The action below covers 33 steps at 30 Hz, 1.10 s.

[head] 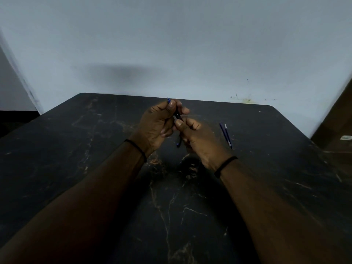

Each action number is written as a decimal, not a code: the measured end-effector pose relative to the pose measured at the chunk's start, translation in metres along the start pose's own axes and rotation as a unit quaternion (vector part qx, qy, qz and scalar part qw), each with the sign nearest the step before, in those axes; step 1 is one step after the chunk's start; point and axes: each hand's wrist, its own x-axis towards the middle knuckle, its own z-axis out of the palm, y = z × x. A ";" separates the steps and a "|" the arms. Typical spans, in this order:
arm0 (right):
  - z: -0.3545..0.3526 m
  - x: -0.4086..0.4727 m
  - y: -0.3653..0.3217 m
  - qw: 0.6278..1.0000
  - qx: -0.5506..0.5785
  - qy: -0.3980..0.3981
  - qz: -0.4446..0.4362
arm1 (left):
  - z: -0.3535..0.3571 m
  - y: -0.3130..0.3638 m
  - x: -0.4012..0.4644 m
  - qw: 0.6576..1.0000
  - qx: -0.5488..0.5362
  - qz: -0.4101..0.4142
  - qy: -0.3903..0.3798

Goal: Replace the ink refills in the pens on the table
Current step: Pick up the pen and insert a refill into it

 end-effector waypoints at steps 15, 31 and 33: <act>-0.010 0.002 0.004 0.998 -0.024 0.055 -0.011 | -0.015 -0.010 0.001 0.994 0.081 -0.016 0.073; -0.011 0.004 0.004 0.999 0.000 0.032 0.043 | -0.019 -0.014 0.002 0.994 0.067 -0.023 0.085; -0.011 0.005 0.005 0.998 -0.036 0.038 0.039 | -0.020 -0.016 0.003 0.992 0.068 -0.026 0.100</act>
